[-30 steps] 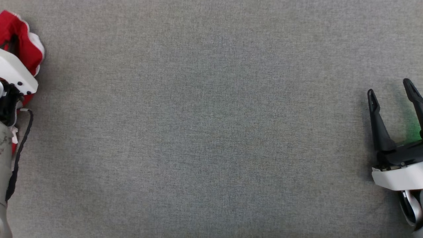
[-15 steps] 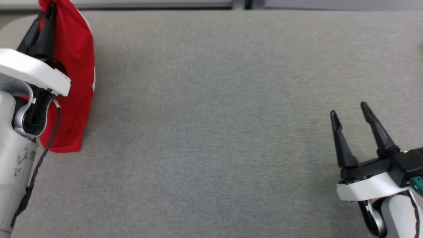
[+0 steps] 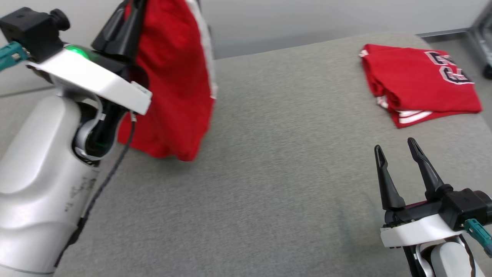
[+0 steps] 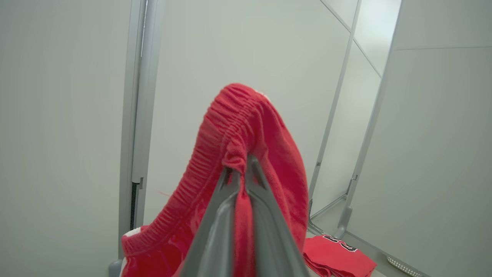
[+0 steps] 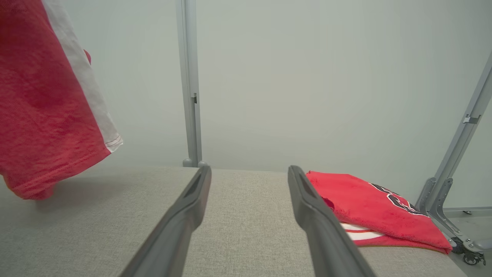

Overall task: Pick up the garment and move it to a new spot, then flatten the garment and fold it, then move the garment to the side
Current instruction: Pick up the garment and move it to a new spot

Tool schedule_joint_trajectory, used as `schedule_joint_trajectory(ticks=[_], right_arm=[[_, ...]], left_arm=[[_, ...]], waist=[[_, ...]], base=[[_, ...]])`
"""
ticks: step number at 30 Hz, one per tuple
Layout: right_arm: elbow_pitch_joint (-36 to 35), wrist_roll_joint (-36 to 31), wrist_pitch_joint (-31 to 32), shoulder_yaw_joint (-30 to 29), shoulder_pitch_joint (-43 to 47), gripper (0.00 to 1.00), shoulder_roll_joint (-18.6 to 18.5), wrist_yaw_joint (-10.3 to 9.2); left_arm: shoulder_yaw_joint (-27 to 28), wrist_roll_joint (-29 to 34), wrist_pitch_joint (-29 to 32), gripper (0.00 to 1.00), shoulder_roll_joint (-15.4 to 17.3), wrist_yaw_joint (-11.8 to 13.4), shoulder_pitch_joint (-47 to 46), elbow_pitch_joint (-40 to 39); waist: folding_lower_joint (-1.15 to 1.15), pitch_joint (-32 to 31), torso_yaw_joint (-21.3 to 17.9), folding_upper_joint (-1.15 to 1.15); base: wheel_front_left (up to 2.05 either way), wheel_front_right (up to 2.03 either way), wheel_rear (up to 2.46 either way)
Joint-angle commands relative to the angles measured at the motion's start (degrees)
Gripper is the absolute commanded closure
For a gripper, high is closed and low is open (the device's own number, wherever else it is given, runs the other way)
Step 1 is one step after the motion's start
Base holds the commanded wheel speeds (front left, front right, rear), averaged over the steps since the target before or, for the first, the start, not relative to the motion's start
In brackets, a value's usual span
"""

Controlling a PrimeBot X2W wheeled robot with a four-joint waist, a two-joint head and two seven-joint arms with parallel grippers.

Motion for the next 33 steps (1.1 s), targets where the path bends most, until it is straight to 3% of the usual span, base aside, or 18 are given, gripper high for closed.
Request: schedule_joint_trajectory(ticks=[1,7,12,16,20,21,23,28,33], right_arm=[[0.0,0.3,0.0,-0.3,0.4,0.00,0.2,-0.03],[-0.3,0.3,0.0,-1.3,1.6,0.00,1.1,-0.03],[-0.5,0.4,0.0,-2.2,2.8,0.00,1.3,-0.03],[-0.7,0.3,0.0,-3.1,3.5,0.00,1.1,-0.03],[-0.6,0.3,0.0,-3.0,3.9,0.00,0.7,-0.03],[-0.6,0.3,0.0,-2.8,4.1,0.00,0.7,-0.03],[-0.5,0.5,0.0,-2.7,4.7,0.00,0.4,-0.03],[0.0,0.7,0.0,-2.3,5.7,0.00,-0.2,-0.03],[0.3,0.8,0.0,-1.8,7.3,0.00,-0.1,-0.03]], left_arm=[[-0.6,0.8,-1.0,1.00,-0.6,0.4,0.0,-0.6],[-7.7,7.0,-4.2,1.00,-2.7,1.1,7.5,0.2],[-11.6,7.3,-7.3,1.00,-5.5,0.7,19.4,3.5],[-10.4,7.7,-8.3,1.00,-7.5,0.4,26.8,6.2],[-5.6,9.3,-8.3,1.00,-10.7,0.0,33.0,5.5],[-4.9,9.8,-8.3,0.74,-11.2,-0.2,34.0,5.1],[-3.8,10.7,-8.4,0.00,-11.8,-0.5,35.6,4.2],[-1.2,13.7,-8.4,0.00,-11.9,-0.8,39.2,2.0],[5.9,18.4,-8.4,0.00,-11.8,-0.3,45.3,-4.0]], waist=[[0.00,-2.2,-3.1,0.00],[0.00,-2.0,-3.4,0.00],[0.00,-1.7,-2.3,0.00],[0.00,-1.8,-0.5,0.00],[0.00,-2.3,1.9,0.00],[0.00,-2.6,2.4,0.00],[0.00,-3.3,3.8,0.00],[0.00,-5.8,6.4,0.00],[0.00,-9.1,9.0,0.00]], base=[[0.00,0.00,0.00],[0.00,0.00,0.00],[0.00,0.00,0.00],[0.00,0.00,0.00],[0.00,0.00,0.00],[0.00,0.00,0.00],[0.00,0.00,0.00],[0.00,0.00,0.00],[0.00,0.00,0.00]])
